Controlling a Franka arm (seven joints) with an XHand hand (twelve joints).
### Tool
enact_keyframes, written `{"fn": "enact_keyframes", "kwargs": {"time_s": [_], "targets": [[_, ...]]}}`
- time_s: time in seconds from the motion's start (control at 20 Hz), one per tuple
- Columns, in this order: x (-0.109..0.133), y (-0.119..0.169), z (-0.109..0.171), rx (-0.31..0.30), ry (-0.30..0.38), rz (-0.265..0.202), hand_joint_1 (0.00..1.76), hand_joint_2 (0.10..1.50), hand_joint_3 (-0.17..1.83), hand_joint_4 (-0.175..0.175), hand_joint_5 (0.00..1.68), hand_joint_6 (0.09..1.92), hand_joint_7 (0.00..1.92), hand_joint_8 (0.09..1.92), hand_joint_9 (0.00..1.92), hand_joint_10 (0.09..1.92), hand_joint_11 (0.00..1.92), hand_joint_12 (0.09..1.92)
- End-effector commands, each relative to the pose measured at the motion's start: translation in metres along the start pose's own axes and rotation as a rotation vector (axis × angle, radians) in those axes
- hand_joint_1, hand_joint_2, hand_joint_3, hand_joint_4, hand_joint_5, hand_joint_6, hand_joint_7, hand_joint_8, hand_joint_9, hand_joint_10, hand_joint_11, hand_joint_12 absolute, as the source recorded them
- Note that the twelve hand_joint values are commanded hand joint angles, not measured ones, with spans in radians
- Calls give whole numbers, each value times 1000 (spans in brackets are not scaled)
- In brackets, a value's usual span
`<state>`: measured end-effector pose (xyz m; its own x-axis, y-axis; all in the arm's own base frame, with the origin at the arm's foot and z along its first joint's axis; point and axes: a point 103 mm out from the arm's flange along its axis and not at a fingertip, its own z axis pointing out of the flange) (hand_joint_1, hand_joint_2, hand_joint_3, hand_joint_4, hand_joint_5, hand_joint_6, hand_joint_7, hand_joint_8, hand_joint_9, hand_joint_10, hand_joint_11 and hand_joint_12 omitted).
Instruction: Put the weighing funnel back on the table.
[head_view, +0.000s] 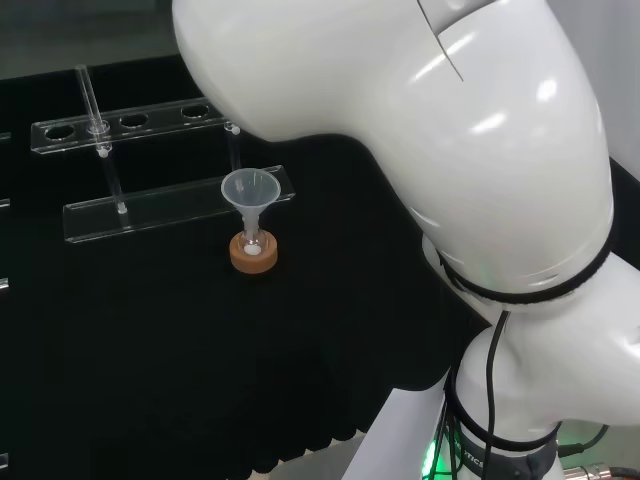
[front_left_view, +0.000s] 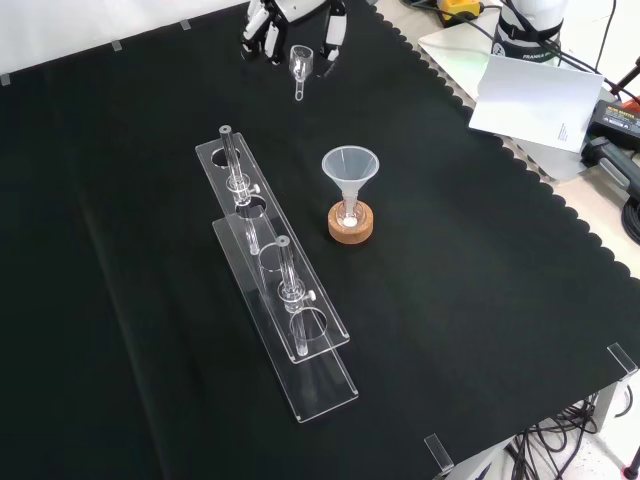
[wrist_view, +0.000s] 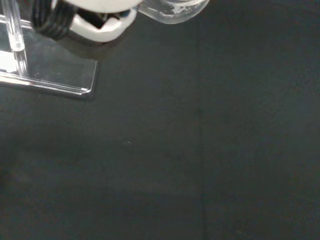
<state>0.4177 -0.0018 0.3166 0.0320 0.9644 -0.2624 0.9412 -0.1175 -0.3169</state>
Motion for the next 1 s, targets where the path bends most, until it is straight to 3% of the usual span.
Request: {"fn": "enact_keyframes", "kwargs": {"time_s": [0.05,0.25,0.55,1.0], "targets": [[-4,3,-2,-3,3,11,1101,715,600,175,1202,776,417,700,828,423,835,1034],[-10,9,-1,6,24,11,1101,715,600,175,1202,777,417,701,829,422,835,1034],[-37,29,9,19,41,30,1101,715,600,175,1201,777,417,701,829,422,835,1033],[-69,74,32,58,69,60,1101,715,600,175,1201,778,416,702,829,421,835,1033]]}}
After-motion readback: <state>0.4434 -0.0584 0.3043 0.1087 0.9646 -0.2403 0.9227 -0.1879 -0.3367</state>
